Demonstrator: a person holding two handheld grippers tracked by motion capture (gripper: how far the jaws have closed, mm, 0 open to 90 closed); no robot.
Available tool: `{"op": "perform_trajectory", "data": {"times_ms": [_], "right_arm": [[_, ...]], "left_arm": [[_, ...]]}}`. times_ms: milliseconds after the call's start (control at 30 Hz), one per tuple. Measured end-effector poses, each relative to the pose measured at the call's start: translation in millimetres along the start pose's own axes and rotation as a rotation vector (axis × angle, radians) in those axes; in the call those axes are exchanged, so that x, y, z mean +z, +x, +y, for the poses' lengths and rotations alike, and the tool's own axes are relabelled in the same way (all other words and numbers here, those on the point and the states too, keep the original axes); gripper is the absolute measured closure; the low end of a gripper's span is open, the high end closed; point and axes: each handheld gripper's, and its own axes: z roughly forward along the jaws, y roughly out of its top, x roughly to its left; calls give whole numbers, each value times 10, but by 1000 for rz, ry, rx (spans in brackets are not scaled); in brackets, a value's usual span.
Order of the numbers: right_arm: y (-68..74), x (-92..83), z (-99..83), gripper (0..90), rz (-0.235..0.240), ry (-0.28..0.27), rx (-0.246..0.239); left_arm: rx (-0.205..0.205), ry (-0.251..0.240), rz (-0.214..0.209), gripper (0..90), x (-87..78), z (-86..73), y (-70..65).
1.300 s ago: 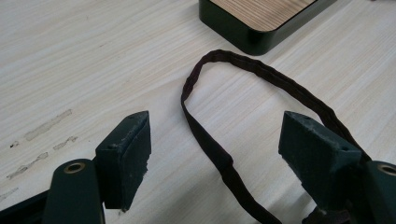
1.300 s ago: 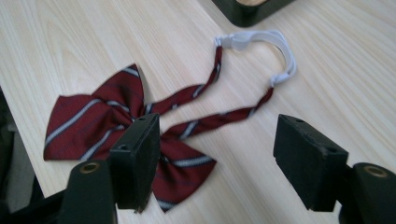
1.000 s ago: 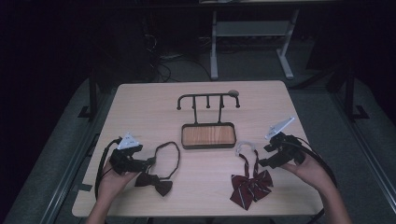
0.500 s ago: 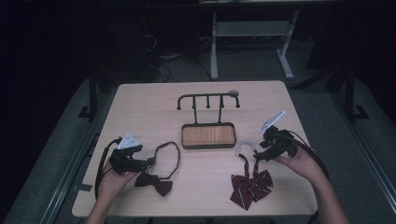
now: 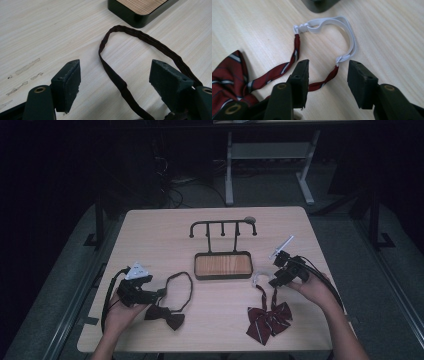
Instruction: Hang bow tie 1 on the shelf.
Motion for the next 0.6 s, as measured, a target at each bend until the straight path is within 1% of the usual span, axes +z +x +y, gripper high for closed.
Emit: {"op": "perform_trajectory", "data": {"times_ms": [133,367,433,600], "right_arm": [[-29,65,9,550,-5,24,18],[-53,119,15,567,-10,40,41],[-69,150,21,571,-18,57,51],[-78,203,44,597,-30,90,62]], "left_arm": [[1,3,-1,258,0,1,-4],[1,2,-1,258,2,1,-6],[5,6,-7,258,2,3,-4],[7,8,-6,258,1,4,-1]]}}
